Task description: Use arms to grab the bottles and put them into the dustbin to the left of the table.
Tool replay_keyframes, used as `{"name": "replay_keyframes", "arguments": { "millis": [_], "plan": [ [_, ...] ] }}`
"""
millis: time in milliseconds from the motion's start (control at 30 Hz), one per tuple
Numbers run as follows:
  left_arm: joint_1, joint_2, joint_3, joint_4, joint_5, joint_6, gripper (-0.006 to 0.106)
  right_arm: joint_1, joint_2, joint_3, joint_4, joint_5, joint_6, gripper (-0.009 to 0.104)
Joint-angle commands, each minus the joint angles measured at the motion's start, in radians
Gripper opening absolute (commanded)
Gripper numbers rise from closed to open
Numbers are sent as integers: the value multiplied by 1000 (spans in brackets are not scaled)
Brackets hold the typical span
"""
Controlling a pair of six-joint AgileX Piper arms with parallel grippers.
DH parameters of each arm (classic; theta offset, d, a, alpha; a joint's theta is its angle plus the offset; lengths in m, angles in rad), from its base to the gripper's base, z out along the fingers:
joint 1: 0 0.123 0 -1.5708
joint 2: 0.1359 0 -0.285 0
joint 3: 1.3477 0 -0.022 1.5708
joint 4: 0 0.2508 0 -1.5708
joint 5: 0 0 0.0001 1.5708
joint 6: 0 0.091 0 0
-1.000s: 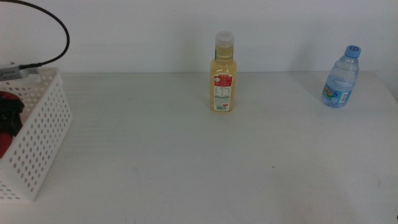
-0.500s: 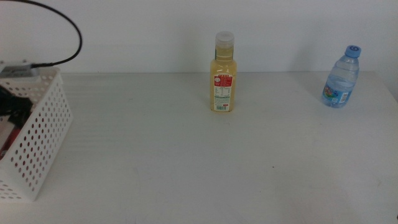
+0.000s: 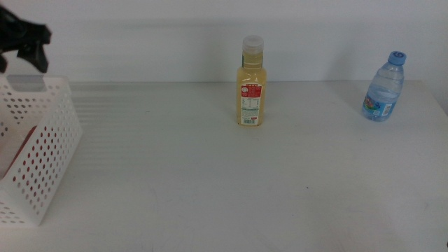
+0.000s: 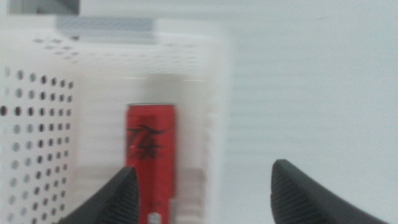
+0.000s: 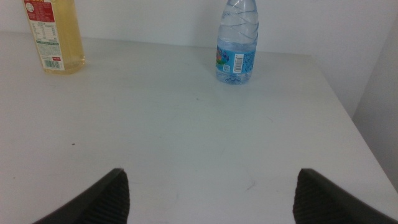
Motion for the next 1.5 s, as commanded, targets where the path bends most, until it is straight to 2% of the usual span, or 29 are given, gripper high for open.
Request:
{"name": "replay_keyframes", "arguments": {
  "millis": [0,133,467,633,933,1067,1133,1300,1400,1467],
  "plan": [
    [-50,-113,21,-3,75,-20,58,-5,-27,-9,-6,-69,-9,70],
    [-145,-265,200,-4,-23,-57,54,-5,-27,-9,-6,-69,-9,70],
    [-369,-544,657,-4,-548,-176,54,-5,-27,-9,-6,-69,-9,70],
    [-477,-553,843,-3,-807,-185,54,-5,-27,-9,-6,-69,-9,70],
    [-609,-494,1076,-5,-1427,-189,54,-5,-27,-9,-6,-69,-9,70],
    [-616,-418,1097,-24,-1537,-238,54,-5,-27,-9,-6,-69,-9,70],
    [-616,-377,1097,-5,-1576,-230,55,-5,-27,-9,-6,-69,-9,70],
    [-634,-291,1094,11,-1696,-189,64,-5,-27,-9,-6,-69,-9,70],
    [-643,-235,1068,-29,-1744,-172,76,-5,-27,-9,-6,-69,-9,70],
    [-661,-196,1036,-85,-1769,-168,86,-5,-27,-9,-6,-69,-9,70]
  ]
}}
